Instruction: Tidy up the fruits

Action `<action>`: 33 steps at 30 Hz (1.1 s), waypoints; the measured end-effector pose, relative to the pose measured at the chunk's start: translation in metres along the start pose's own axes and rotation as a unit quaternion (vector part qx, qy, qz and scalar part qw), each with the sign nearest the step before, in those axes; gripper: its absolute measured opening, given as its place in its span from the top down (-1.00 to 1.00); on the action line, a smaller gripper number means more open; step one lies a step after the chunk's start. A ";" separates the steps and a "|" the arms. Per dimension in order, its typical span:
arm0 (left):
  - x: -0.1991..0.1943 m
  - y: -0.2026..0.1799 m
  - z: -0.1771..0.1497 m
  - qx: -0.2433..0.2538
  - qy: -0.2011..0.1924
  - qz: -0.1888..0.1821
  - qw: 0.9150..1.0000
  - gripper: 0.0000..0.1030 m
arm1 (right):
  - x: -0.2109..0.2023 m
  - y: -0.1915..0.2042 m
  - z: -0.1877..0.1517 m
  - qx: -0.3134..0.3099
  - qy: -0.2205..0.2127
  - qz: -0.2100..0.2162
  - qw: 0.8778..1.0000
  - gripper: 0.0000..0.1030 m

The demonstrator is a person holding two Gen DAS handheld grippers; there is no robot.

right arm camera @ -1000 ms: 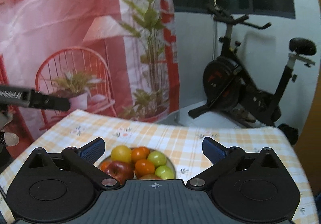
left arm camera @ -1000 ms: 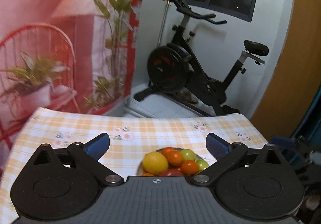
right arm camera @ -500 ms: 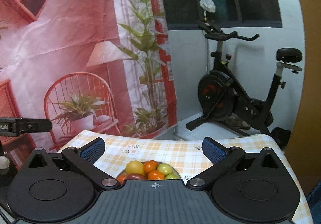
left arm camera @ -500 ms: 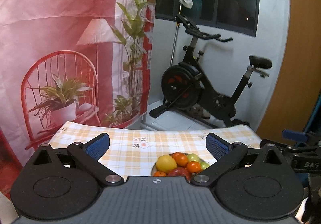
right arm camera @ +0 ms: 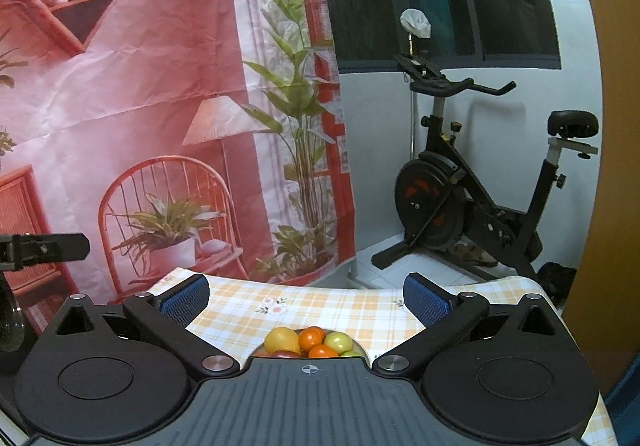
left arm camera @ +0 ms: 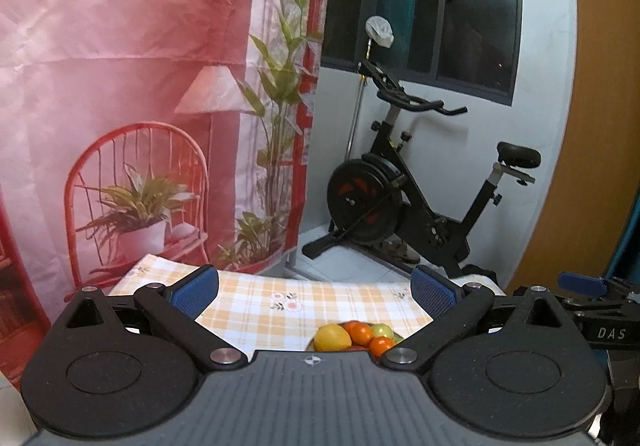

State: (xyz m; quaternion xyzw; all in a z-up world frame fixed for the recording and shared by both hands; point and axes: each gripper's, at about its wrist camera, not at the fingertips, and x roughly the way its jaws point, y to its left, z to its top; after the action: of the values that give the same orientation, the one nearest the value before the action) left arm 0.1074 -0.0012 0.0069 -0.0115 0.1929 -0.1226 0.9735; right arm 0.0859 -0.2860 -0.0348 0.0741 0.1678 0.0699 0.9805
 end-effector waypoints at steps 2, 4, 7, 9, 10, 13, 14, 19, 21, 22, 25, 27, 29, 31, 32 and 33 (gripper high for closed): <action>-0.001 0.000 0.001 0.002 -0.001 0.005 1.000 -1.00 | -0.002 0.000 0.001 0.001 -0.001 -0.001 1.000 -0.99; -0.002 -0.002 0.000 0.004 -0.002 0.011 1.000 -1.00 | -0.005 0.000 0.001 0.002 -0.003 -0.002 1.000 -0.99; -0.004 -0.005 0.000 0.009 0.001 0.018 1.000 -1.00 | -0.007 0.000 0.002 0.001 -0.004 -0.001 1.000 -0.99; -0.005 -0.007 -0.001 0.013 0.004 0.026 1.000 -1.00 | -0.007 0.000 0.002 0.000 -0.003 -0.002 1.000 -0.99; -0.005 -0.007 -0.002 0.015 0.004 0.030 0.999 -1.00 | -0.008 0.000 0.002 -0.001 -0.003 -0.002 1.000 -0.99; -0.007 -0.008 -0.003 0.020 0.004 0.036 0.999 -1.00 | -0.010 -0.001 0.003 -0.002 -0.002 -0.004 1.000 -0.99; -0.007 -0.008 -0.003 0.021 0.004 0.036 0.999 -1.00 | -0.010 -0.001 0.003 -0.002 -0.001 -0.005 1.000 -0.99; -0.008 -0.008 -0.002 0.022 0.007 0.038 0.999 -1.00 | -0.011 -0.002 0.003 0.000 0.001 -0.009 1.000 -0.99; -0.008 -0.008 -0.002 0.021 0.008 0.039 0.999 -1.00 | -0.011 -0.002 0.003 0.000 0.001 -0.009 1.000 -0.99; -0.008 -0.009 -0.001 0.022 0.008 0.039 0.999 -1.00 | -0.011 -0.002 0.003 0.000 0.001 -0.009 1.000 -0.99; -0.006 -0.009 -0.001 0.022 0.011 0.039 0.999 -1.00 | -0.011 -0.002 0.003 0.000 0.001 -0.010 1.000 -0.99; -0.005 -0.010 -0.001 0.022 0.012 0.040 0.999 -1.00 | -0.011 -0.002 0.003 0.000 0.001 -0.009 1.000 -0.99; -0.005 -0.010 -0.002 0.023 0.013 0.040 0.999 -1.00 | -0.011 -0.002 0.003 0.000 0.001 -0.009 1.000 -0.99; -0.005 -0.010 -0.001 0.023 0.014 0.039 0.999 -1.00 | -0.011 -0.002 0.003 0.000 0.002 -0.009 1.000 -0.99; -0.005 -0.011 -0.001 0.023 0.014 0.038 0.999 -1.00 | -0.011 -0.003 0.003 0.000 0.002 -0.009 1.000 -0.99; -0.005 -0.011 -0.001 0.023 0.014 0.037 0.999 -1.00 | -0.011 -0.002 0.003 0.000 0.001 -0.010 1.000 -0.99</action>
State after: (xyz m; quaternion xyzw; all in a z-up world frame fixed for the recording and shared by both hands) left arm 0.1001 -0.0103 0.0084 0.0200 0.2040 -0.0907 0.9746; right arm 0.0774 -0.2903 -0.0291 0.0727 0.1697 0.0605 0.9809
